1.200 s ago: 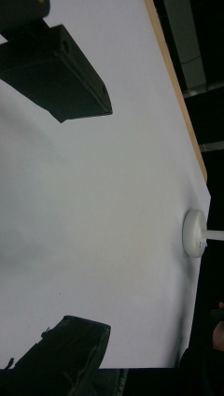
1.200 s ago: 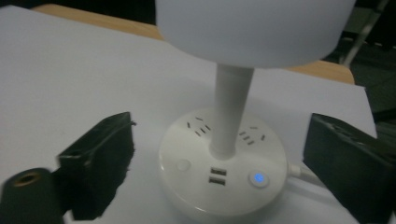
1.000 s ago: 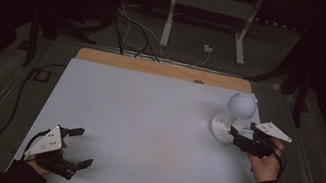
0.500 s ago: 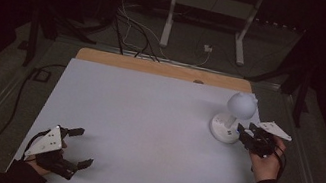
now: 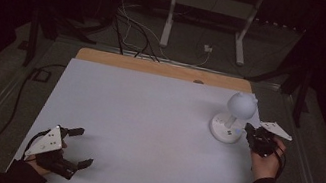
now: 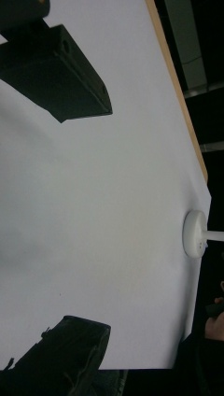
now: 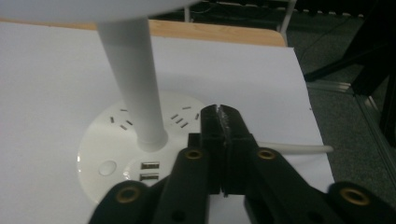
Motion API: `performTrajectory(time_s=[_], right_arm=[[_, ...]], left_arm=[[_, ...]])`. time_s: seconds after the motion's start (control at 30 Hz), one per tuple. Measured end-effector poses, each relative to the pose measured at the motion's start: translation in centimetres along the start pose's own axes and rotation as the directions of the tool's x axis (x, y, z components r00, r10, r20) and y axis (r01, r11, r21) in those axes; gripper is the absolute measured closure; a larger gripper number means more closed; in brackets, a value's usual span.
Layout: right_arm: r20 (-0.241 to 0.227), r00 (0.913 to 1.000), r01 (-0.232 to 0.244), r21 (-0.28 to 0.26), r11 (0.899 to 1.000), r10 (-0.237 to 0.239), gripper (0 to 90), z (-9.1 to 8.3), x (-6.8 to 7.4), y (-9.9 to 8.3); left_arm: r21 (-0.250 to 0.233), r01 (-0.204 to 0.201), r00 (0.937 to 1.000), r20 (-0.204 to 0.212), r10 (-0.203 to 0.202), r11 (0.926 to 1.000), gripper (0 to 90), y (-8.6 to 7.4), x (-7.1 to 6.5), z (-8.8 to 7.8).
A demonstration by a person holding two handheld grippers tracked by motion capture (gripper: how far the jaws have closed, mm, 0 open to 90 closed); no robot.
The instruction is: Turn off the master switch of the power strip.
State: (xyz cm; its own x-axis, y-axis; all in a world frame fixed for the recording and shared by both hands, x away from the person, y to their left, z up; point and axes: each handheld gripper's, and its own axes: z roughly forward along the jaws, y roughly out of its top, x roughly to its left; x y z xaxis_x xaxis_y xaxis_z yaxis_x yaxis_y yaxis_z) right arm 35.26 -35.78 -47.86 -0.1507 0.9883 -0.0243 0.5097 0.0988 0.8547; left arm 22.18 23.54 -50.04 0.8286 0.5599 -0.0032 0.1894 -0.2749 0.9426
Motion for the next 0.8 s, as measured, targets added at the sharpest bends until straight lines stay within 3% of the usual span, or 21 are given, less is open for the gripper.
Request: performTrajectory(time_s=[0.37, 0.8], right_arm=[[-0.019, 0.9994, -0.03, 0.023, 0.999, 0.031, 90.0, 1.0, 0.1, -0.6], [0.0, 1.0, 0.003, 0.05, 0.999, -0.003, 90.0, 2.0, 0.8, -1.0]], left_arm=[[0.0, 0.001, 1.0, 0.0, -0.001, 1.0, 0.4, 0.0, 0.0, 0.0], [0.002, 0.001, 1.0, 0.0, -0.001, 1.0, 0.4, 0.0, 0.0, 0.0]])
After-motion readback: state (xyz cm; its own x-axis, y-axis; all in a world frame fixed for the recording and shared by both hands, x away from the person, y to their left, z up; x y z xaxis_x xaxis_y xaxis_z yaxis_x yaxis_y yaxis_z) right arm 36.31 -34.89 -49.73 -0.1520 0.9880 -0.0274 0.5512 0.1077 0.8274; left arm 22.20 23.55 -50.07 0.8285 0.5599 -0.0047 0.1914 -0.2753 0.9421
